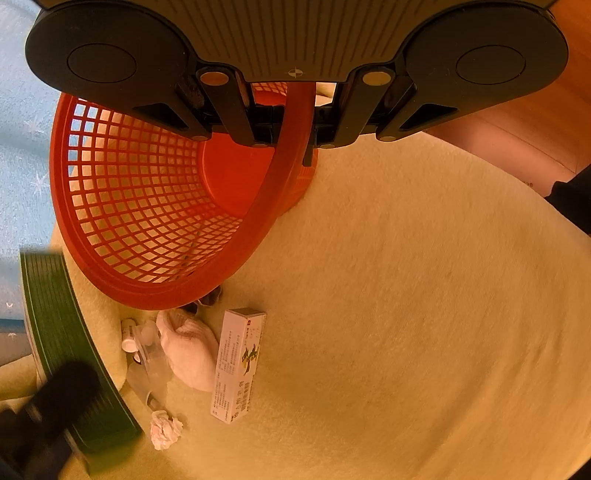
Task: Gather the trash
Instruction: 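Carry the spray box into the wastebasket and open the left tool while the right tool holds the basket, then move the left tool to the white medicine box and grasp it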
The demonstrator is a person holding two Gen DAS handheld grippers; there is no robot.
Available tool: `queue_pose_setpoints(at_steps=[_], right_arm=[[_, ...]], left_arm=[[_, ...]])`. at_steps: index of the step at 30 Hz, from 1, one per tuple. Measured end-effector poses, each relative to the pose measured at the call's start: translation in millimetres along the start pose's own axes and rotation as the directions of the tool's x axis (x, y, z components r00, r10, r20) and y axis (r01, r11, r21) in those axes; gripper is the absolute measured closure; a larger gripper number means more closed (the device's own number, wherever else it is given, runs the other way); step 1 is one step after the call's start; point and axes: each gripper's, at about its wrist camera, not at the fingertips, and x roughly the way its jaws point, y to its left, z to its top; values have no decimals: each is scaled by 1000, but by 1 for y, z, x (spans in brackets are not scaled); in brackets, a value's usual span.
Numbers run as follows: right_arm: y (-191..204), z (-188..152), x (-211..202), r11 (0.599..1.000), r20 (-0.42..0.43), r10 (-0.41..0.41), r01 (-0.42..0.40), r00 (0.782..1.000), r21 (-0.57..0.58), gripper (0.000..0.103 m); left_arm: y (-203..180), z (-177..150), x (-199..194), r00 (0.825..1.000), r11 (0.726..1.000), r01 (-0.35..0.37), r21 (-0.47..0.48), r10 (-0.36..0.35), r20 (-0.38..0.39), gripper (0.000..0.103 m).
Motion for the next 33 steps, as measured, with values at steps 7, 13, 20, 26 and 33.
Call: queue_pose_setpoints(at_steps=[7, 13, 20, 26, 33], right_arm=[[0, -2, 1, 1000, 3, 1, -1, 1000, 2, 102], [0, -4, 2, 1000, 9, 0, 0, 1000, 11, 103], [-1, -6, 1, 1000, 14, 3, -3, 1000, 24, 103], [-2, -6, 0, 1000, 17, 4, -5, 1000, 25, 102], [-2, -7, 1, 1000, 21, 4, -5, 1000, 25, 102]], left_arm=[[-19, 24, 15, 997, 995, 69, 72, -71, 21, 53], [-33, 46, 29, 990, 989, 122, 89, -128, 57, 52], [-32, 46, 18, 993, 994, 80, 68, -85, 76, 51], [-6, 16, 8, 999, 1000, 1, 25, -2, 49, 51], [32, -36, 20, 991, 993, -121, -18, 120, -52, 50]])
